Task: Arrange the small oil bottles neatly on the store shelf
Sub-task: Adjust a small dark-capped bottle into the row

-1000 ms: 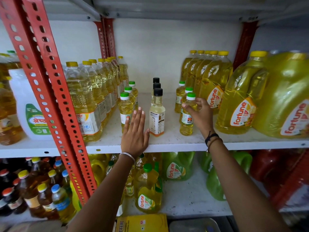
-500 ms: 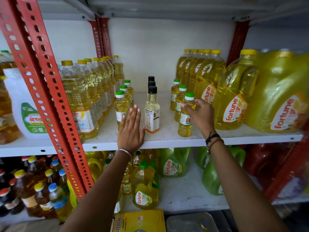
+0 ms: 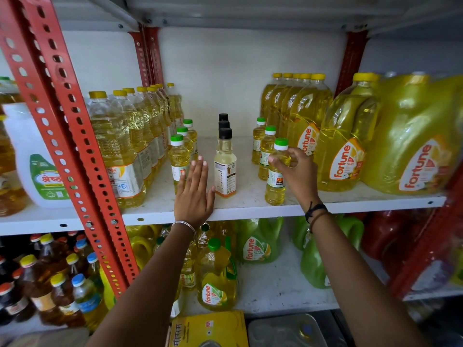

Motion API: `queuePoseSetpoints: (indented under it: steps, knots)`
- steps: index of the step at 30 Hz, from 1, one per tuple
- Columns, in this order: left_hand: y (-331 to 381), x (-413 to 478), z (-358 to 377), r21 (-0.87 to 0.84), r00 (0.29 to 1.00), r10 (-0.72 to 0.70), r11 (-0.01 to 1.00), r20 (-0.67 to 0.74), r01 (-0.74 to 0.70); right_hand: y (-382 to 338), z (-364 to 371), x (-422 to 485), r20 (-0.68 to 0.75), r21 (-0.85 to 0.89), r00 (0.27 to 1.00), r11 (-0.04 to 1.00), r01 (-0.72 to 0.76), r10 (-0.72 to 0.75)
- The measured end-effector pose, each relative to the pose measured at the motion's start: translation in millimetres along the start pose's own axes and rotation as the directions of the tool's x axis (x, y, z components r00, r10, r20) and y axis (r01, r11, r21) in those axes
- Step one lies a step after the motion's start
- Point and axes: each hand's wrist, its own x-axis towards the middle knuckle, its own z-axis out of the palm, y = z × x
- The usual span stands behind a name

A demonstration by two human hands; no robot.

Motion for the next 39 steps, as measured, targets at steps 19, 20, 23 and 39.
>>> queuePoseSetpoints:
  steps: [19, 20, 23, 39]
  knots:
    - [-40, 2, -18, 0.007, 0.992, 0.048, 0.999, -0.118, -0.048, -36, 96, 11, 0.190, 0.274, 0.981, 0.961, -0.017, -0.037]
    - [-40, 2, -18, -0.001, 0.991, 0.049, 0.999, -0.122, -0.049, -36, 100, 15, 0.223, 0.296, 0.975, 0.954, -0.047, -0.021]
    - [-41, 1, -16, -0.025, 0.990, 0.057, 0.998, -0.126, -0.061, -36, 106, 23, 0.289, 0.297, 0.956, 0.954, -0.043, -0.047]
    - [-42, 0, -16, -0.057, 0.997, 0.043, 0.997, -0.071, -0.047, -33, 119, 30, 0.095, 0.175, 0.995, 0.985, 0.004, -0.021]
